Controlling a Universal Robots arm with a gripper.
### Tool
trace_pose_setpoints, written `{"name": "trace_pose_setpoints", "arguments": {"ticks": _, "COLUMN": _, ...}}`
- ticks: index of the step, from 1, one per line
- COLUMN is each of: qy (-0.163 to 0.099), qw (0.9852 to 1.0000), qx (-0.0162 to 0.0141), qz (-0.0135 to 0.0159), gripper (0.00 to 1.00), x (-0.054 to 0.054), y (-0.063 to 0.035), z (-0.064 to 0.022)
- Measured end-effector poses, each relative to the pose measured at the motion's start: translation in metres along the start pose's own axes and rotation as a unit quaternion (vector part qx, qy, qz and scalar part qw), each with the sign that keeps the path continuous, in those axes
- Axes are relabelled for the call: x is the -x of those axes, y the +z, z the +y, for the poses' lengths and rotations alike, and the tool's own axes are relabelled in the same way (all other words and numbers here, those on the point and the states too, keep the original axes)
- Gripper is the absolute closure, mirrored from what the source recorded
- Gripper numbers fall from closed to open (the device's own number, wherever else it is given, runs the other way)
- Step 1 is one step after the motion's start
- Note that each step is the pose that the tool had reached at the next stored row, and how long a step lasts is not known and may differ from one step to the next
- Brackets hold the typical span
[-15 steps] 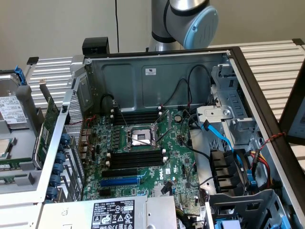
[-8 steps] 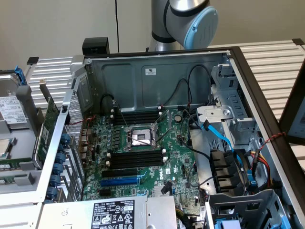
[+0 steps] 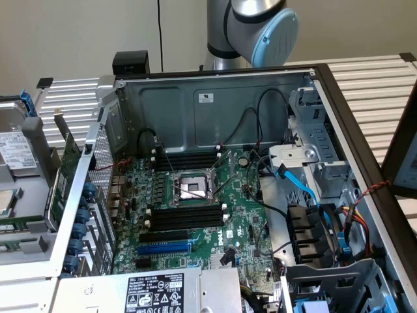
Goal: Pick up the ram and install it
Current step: 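Pick up the ram and move it above insertion slot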
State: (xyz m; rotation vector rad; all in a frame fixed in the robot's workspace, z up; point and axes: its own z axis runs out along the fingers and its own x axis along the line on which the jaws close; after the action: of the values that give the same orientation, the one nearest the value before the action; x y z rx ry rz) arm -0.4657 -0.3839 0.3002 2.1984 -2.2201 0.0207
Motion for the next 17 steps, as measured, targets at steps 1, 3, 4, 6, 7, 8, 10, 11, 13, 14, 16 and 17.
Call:
{"name": "trace_pose_setpoints", "arguments": {"ticks": 1, "qy": 0.000, "qw": 1.0000, "qx": 0.0000, "qz": 0.0000, "gripper": 0.64, "x": 0.000, "y": 0.0018, "z": 0.0000}}
{"name": "trace_pose_setpoints", "arguments": {"ticks": 3, "qy": 0.002, "qw": 1.0000, "qx": 0.0000, "qz": 0.0000, "gripper": 0.64, "x": 0.000, "y": 0.0054, "z": 0.0000}}
{"name": "trace_pose_setpoints", "arguments": {"ticks": 4, "qy": 0.002, "qw": 1.0000, "qx": 0.0000, "qz": 0.0000, "gripper": 0.64, "x": 0.000, "y": 0.0073, "z": 0.0000}}
{"name": "trace_pose_setpoints", "arguments": {"ticks": 6, "qy": 0.003, "qw": 1.0000, "qx": 0.0000, "qz": 0.0000, "gripper": 0.64, "x": -0.001, "y": 0.0109, "z": 0.0000}}
{"name": "trace_pose_setpoints", "arguments": {"ticks": 7, "qy": 0.004, "qw": 1.0000, "qx": -0.0002, "qz": 0.0000, "gripper": 0.64, "x": -0.001, "y": 0.0126, "z": 0.0000}}
{"name": "trace_pose_setpoints", "arguments": {"ticks": 8, "qy": 0.004, "qw": 1.0000, "qx": -0.0003, "qz": 0.0000, "gripper": 0.64, "x": -0.002, "y": 0.0145, "z": 0.0000}}
{"name": "trace_pose_setpoints", "arguments": {"ticks": 10, "qy": 0.006, "qw": 1.0000, "qx": -0.0002, "qz": 0.0000, "gripper": 0.64, "x": -0.002, "y": 0.0181, "z": 0.0002}}
{"name": "trace_pose_setpoints", "arguments": {"ticks": 11, "qy": 0.007, "qw": 1.0000, "qx": -0.0003, "qz": 0.0000, "gripper": 0.64, "x": -0.003, "y": 0.0197, "z": 0.0002}}
{"name": "trace_pose_setpoints", "arguments": {"ticks": 13, "qy": 0.009, "qw": 1.0000, "qx": -0.0001, "qz": 0.0000, "gripper": 0.64, "x": -0.004, "y": 0.0225, "z": 0.0002}}
{"name": "trace_pose_setpoints", "arguments": {"ticks": 14, "qy": 0.010, "qw": 1.0000, "qx": -0.0001, "qz": 0.0000, "gripper": 0.64, "x": -0.005, "y": 0.0234, "z": 0.0002}}
{"name": "trace_pose_setpoints", "arguments": {"ticks": 16, "qy": 0.011, "qw": 0.9999, "qx": -0.0002, "qz": 0.0000, "gripper": 0.64, "x": -0.009, "y": 0.0248, "z": 0.0002}}
{"name": "trace_pose_setpoints", "arguments": {"ticks": 17, "qy": 0.011, "qw": 0.9999, "qx": -0.0002, "qz": 0.0000, "gripper": 0.64, "x": -0.011, "y": 0.0255, "z": 0.0002}}
